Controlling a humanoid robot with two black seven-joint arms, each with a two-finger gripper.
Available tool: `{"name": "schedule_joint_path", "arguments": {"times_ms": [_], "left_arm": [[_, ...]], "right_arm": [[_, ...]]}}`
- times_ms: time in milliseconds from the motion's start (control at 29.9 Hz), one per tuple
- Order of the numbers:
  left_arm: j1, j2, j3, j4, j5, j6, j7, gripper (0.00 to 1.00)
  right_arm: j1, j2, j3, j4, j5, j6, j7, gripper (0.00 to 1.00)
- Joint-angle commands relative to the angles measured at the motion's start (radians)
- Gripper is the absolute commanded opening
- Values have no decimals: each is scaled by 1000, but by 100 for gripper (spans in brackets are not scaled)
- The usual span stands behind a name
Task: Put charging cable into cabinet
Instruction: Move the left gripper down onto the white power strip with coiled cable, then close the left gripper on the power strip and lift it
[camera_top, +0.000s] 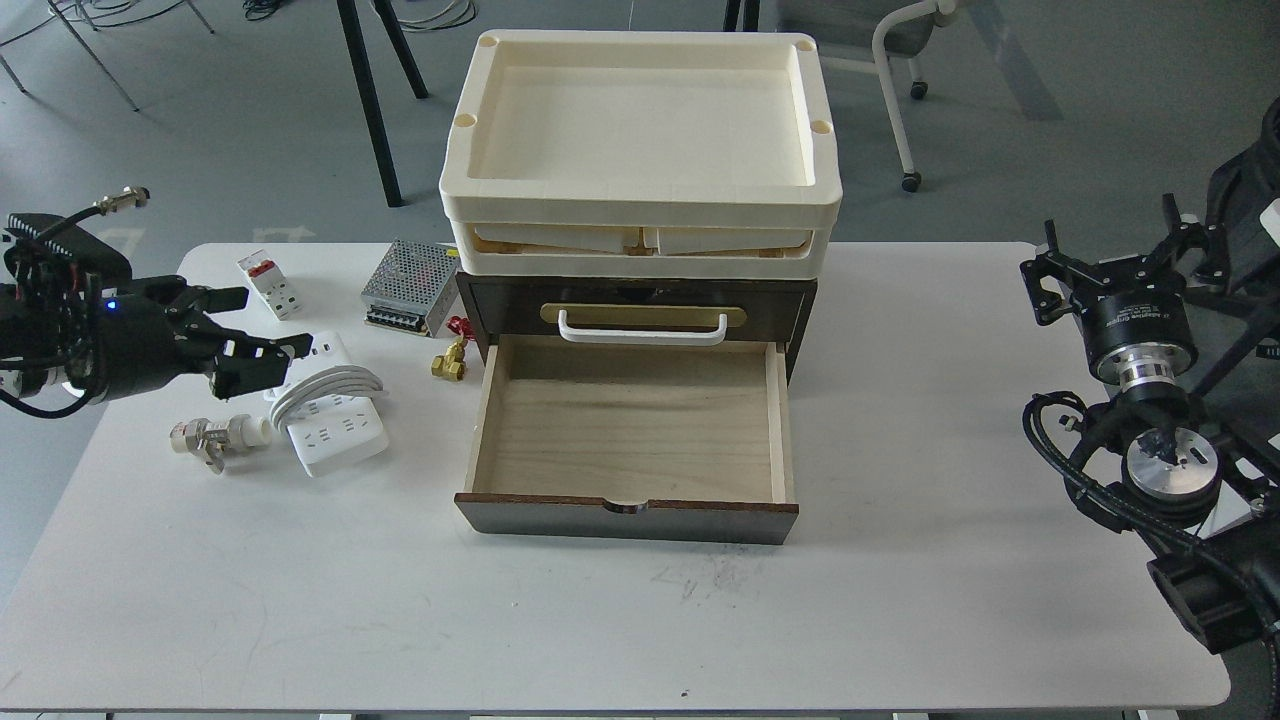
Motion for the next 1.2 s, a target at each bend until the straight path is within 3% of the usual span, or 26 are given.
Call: {"name": "schedule_joint_path", "arguments": {"times_ms": [0, 234, 468, 635, 803, 1037, 1171], "left_arm": [[5, -57, 18, 98, 14, 25, -3, 85], [23, -122, 81, 144, 14, 66, -1, 78], [35, -220, 98, 282, 14, 99, -4, 72], [40, -257, 138, 342, 11, 140, -4, 52], [40, -292, 138, 389, 3, 151, -17, 44], [45, -298, 142, 388, 11, 146, -11, 8], [40, -298, 153, 388, 2, 148, -11, 5]], "right_arm": [[0, 0, 0, 0, 0, 0, 0, 100], [0, 0, 0, 0, 0, 0, 0, 100], [0, 0, 0, 0, 0, 0, 0, 100], [0, 0, 0, 0, 0, 0, 0, 100], [0, 0, 0, 0, 0, -1, 1, 100], [0, 0, 0, -1, 0, -8, 1, 100], [0, 2, 0, -1, 0, -12, 1, 100]]}}
